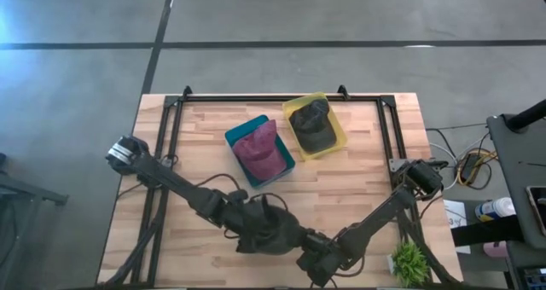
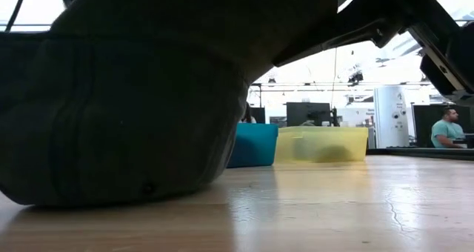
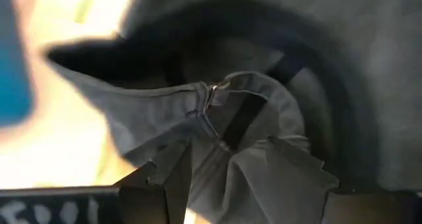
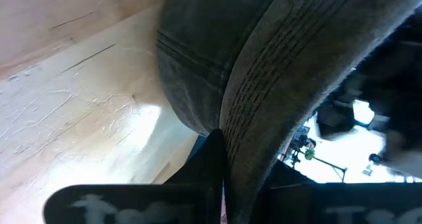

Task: Pick & Place hat
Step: Put the black cap into the yellow bin

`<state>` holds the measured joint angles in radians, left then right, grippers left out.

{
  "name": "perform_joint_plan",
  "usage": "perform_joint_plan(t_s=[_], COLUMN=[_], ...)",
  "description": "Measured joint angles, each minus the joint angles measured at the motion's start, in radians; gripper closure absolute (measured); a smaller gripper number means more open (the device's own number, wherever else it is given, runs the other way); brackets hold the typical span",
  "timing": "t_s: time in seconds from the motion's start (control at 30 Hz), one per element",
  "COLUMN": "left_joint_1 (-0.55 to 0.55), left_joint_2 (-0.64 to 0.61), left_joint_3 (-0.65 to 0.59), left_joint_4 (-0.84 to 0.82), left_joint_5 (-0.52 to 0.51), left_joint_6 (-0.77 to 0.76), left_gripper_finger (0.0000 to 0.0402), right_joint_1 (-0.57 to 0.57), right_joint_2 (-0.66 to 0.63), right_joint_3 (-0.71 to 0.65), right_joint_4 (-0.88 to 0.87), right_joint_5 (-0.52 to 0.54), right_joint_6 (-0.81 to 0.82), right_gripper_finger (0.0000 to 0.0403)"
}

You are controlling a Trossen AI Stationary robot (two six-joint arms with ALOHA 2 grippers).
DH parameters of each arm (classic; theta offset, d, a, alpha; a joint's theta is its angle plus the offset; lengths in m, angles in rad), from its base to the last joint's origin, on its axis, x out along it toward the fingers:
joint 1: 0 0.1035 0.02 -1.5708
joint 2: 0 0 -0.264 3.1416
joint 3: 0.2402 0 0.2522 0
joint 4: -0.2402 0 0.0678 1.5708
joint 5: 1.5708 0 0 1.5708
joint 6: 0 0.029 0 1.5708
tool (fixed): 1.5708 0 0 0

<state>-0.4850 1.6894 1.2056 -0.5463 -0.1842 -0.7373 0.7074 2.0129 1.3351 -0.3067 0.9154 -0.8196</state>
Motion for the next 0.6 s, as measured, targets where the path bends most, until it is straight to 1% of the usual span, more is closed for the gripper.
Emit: perform_joint_plan(t_s=[0.17, 0.37, 0.47, 0.6], left_joint_1=[0.032, 0.098, 0.125, 0.139], left_joint_2=[0.023, 0.038, 0.038, 0.029], left_joint_3=[-0.112, -0.180, -0.185, -0.179], left_joint_4=[0.211, 0.373, 0.407, 0.408], left_joint_5=[0.007, 0.011, 0.022, 0.067], left_joint_6=[0.000, 0.032, 0.056, 0.057], left_gripper_finger=[0.0216, 0.0216, 0.0216, 0.0216], right_joint_1=[0.000, -0.009, -0.026, -0.053], right_joint_2=[0.000, 0.000, 0.000, 0.000], right_joint_3=[0.001, 0.001, 0.001, 0.001], right_joint_4=[0.010, 0.058, 0.071, 0.078], right_joint_5=[-0.008, -0.042, -0.051, -0.052], right_joint_6=[-0.003, -0.046, -0.052, -0.056], right_gripper_finger=[0.0390, 0.0390, 0.0390, 0.0390])
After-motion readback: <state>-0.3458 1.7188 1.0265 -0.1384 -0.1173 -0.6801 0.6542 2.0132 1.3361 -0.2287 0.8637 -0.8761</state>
